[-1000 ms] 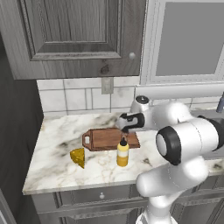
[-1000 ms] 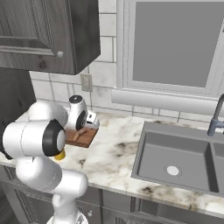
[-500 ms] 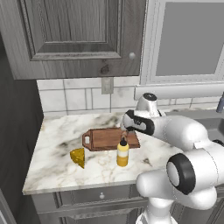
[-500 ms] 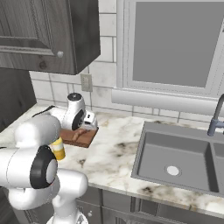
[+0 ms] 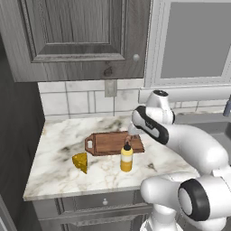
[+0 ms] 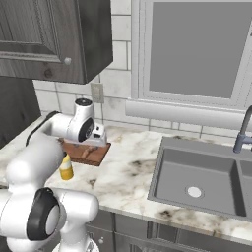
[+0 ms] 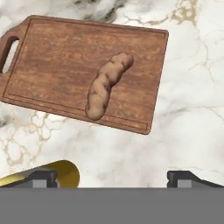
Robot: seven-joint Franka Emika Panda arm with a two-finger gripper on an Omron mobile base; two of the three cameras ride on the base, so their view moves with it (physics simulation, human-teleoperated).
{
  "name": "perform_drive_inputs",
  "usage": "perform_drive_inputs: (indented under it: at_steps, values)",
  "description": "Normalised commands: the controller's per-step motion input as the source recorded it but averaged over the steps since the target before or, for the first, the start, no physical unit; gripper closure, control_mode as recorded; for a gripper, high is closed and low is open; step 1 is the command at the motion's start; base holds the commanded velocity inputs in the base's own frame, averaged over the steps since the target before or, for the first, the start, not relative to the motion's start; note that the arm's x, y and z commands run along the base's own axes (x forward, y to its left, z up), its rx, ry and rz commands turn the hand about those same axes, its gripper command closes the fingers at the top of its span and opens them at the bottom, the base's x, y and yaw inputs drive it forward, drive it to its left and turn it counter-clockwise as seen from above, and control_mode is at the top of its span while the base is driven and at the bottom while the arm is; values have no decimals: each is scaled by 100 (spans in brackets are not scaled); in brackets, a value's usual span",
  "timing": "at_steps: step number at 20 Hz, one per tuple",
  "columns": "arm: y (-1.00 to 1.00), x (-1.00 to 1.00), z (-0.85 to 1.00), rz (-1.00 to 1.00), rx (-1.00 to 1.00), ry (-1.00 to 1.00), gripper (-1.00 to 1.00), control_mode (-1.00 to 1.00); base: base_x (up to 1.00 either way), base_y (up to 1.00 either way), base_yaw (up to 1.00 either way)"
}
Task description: Retrieve the reheated potato from the microwave, then place the potato, cheese, and condiment on the cutting board.
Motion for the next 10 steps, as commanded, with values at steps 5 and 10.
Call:
perform_drive_inputs:
  at_steps: [5,10]
  values:
    - [0,-55,24,13,0,0,-100,-100,0,0,0]
    - [18,-49,11,9,0,0,-100,-100,0,0,0]
